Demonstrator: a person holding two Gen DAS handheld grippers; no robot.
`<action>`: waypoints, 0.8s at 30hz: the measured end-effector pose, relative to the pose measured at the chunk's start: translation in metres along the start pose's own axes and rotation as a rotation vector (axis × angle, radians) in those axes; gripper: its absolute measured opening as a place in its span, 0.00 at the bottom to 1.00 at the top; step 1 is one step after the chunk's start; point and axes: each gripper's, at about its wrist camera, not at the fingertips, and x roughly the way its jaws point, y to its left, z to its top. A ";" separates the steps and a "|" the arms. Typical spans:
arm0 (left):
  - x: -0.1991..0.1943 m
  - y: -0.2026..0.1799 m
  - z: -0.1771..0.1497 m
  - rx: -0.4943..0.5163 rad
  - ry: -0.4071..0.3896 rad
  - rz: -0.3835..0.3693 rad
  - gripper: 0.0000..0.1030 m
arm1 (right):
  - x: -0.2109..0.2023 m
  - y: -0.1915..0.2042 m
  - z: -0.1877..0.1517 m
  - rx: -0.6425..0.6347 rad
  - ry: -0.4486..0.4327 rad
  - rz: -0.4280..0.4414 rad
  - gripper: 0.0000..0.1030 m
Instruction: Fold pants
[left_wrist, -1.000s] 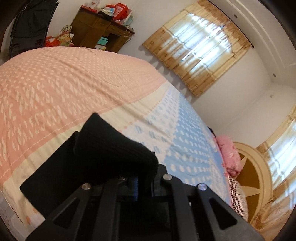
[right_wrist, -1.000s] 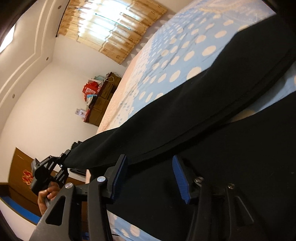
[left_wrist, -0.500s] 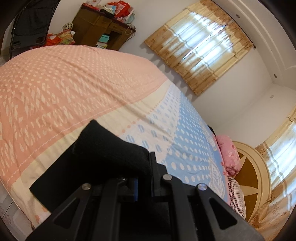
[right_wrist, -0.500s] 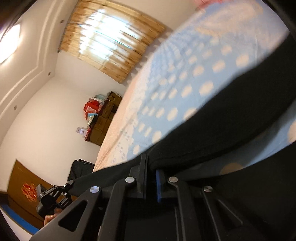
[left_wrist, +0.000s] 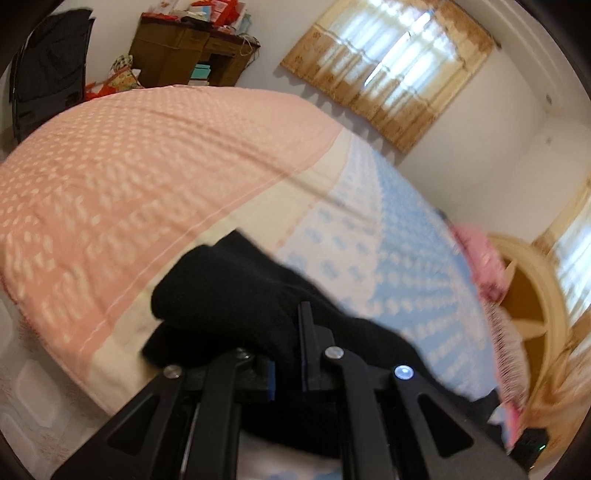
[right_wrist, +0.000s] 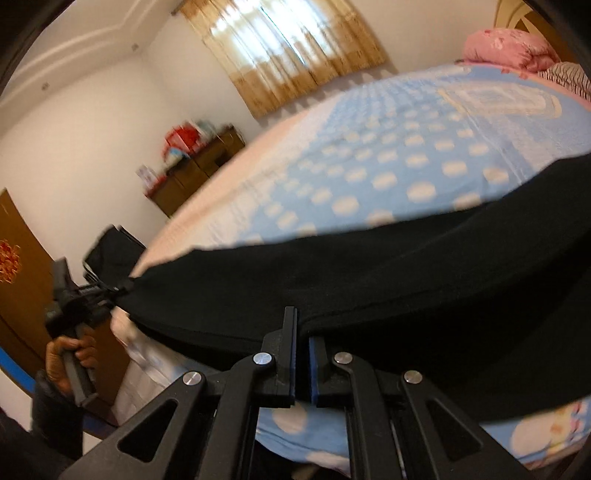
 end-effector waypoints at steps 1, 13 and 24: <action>0.003 0.002 -0.005 0.016 0.004 0.014 0.09 | 0.005 -0.002 -0.004 0.004 0.017 -0.009 0.05; 0.018 0.012 -0.028 0.109 0.005 0.137 0.16 | 0.007 -0.011 -0.026 0.016 0.107 -0.045 0.05; -0.028 0.021 -0.032 0.299 -0.072 0.368 0.71 | -0.034 -0.009 0.012 0.033 0.184 0.166 0.48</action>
